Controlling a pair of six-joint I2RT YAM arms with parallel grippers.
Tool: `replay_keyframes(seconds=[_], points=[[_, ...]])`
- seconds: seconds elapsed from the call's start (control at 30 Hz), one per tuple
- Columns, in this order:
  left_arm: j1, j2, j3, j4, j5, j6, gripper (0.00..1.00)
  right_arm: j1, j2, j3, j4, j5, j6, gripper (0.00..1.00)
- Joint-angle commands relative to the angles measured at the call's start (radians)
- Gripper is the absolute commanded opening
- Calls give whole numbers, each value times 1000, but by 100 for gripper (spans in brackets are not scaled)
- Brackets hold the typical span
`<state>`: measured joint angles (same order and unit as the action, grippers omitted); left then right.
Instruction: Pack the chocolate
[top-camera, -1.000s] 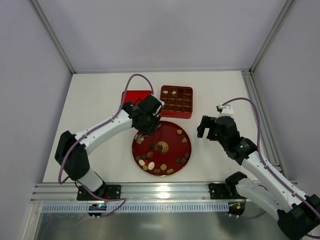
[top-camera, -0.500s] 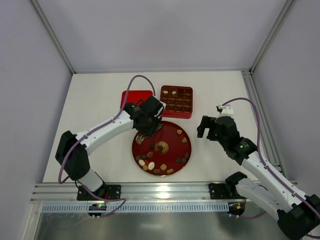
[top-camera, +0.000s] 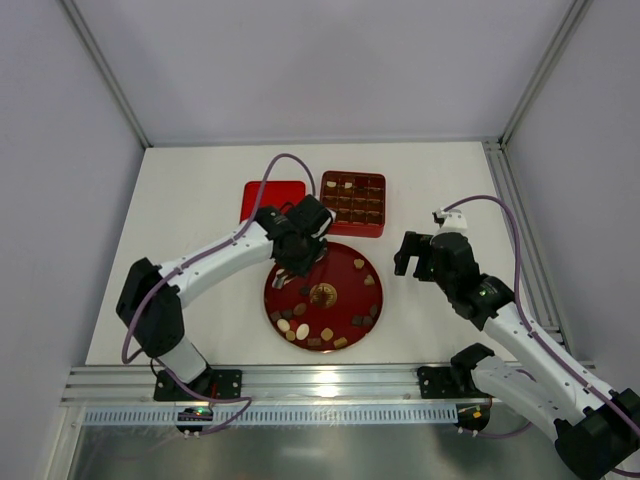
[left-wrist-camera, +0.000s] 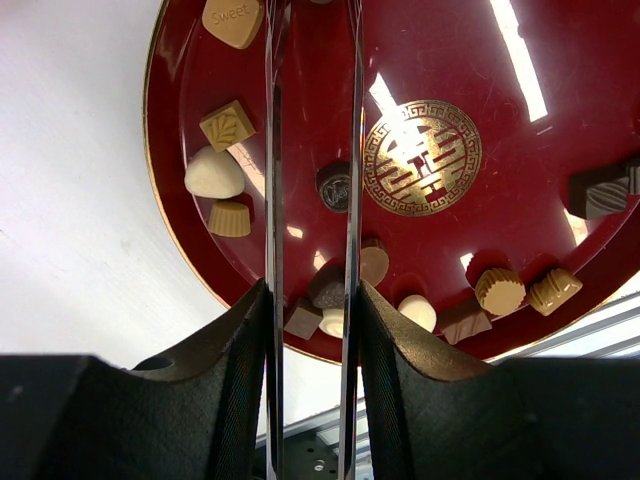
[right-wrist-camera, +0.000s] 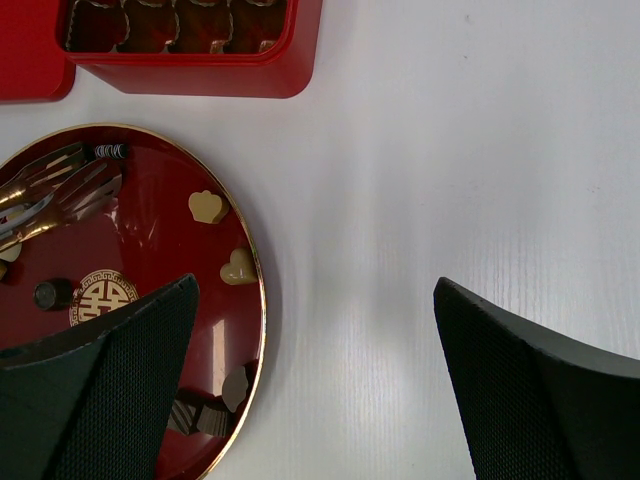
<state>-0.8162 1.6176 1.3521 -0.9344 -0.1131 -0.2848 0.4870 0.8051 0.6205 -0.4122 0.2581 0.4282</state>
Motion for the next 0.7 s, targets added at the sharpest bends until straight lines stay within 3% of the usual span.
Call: replay_keyframes(seconds=[0.0, 0.23, 0.67], points=[[-1, 19, 42, 3, -20, 1, 38, -4, -10, 13, 38, 4, 1, 100], [-1, 33, 48, 3, -16, 4, 38, -4, -23, 7, 30, 10, 1, 100], [-1, -31, 116, -38, -2, -7, 27, -4, -26, 5, 32, 7, 4, 100]])
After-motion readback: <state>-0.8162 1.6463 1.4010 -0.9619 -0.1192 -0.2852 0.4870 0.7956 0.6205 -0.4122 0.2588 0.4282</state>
